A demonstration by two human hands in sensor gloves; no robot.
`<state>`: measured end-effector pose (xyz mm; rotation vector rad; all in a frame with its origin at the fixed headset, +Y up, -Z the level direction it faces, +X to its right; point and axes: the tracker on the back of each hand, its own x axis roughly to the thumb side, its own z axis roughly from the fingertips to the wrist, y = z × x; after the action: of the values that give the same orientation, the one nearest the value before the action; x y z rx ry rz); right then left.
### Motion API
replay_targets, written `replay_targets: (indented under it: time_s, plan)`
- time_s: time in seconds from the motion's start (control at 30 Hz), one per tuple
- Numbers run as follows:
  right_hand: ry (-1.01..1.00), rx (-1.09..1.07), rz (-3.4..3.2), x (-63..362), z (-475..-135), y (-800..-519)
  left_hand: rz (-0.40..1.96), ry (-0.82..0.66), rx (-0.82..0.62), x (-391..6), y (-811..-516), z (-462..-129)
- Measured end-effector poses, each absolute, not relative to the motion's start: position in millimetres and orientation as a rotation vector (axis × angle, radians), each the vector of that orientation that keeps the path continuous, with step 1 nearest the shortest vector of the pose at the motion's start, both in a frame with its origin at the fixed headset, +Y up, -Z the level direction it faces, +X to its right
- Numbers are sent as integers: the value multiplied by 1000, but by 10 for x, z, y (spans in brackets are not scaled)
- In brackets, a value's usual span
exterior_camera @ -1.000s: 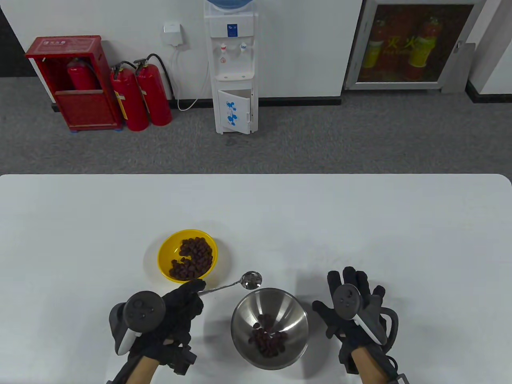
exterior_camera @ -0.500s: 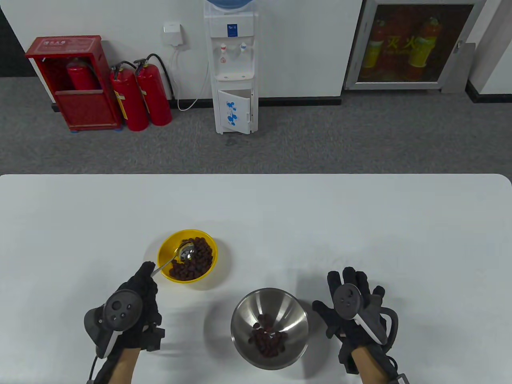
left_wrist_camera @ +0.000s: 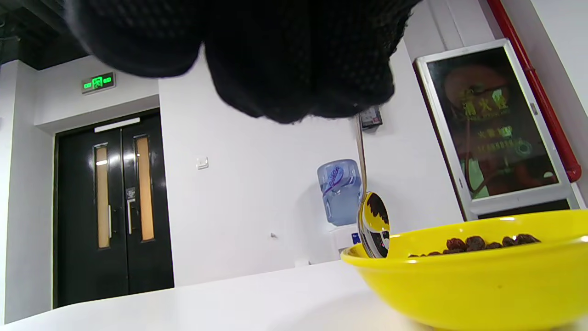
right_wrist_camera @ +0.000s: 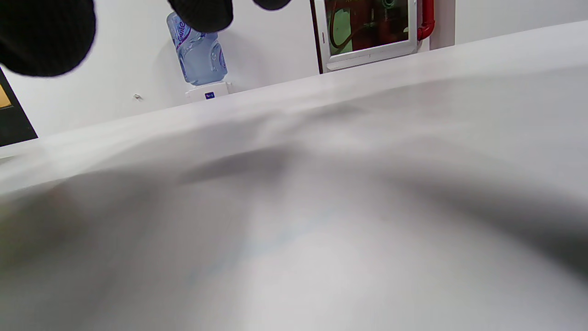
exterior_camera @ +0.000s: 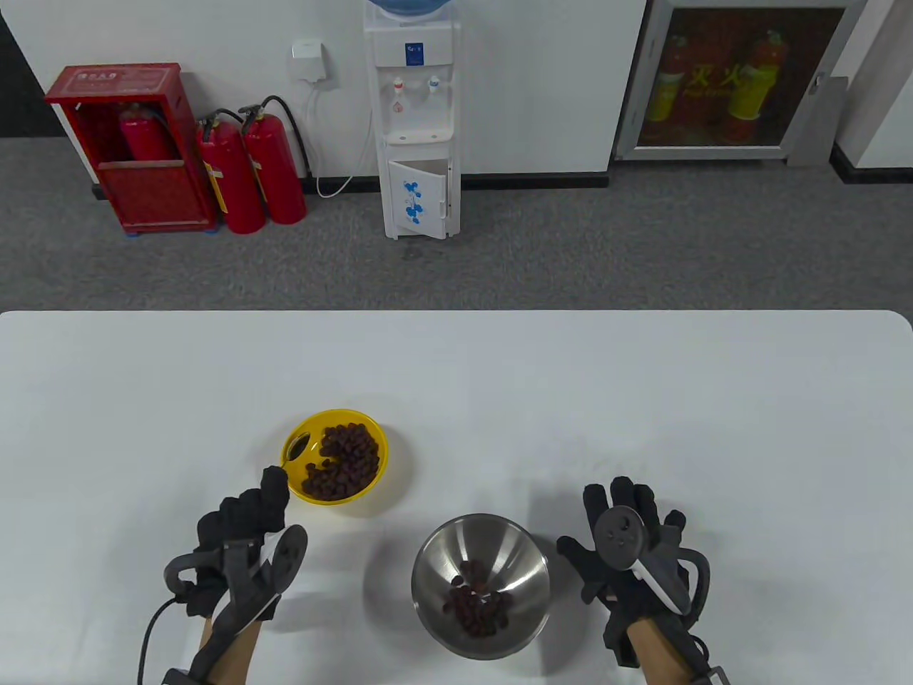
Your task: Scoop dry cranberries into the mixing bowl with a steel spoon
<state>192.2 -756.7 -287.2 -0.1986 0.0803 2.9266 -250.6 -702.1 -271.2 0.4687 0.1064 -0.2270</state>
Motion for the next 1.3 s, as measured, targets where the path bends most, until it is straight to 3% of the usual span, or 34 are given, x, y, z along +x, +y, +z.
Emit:
replay_targets:
  time_s: [0.33, 0.53, 0.73, 1.0, 1.3]
  plan:
    - [87, -189, 2906, 1923, -2877, -7575, -257, 108, 414, -2313, -6981, -2770]
    - [90, -179, 2897, 1919, -2878, -7578, -19, 190, 256, -2342, -6921, -2851]
    - [89, -172, 2890, 1917, -2883, -7583, 469, 279, -17, -2642, -6959, -2964]
    - [91, -176, 2880, 1918, -2883, -7590, 1119, 368, -248, -3039, -7408, -3048]
    - [93, -180, 2874, 1923, -2883, -7592, 892, 382, -224, -3039, -7336, -3026]
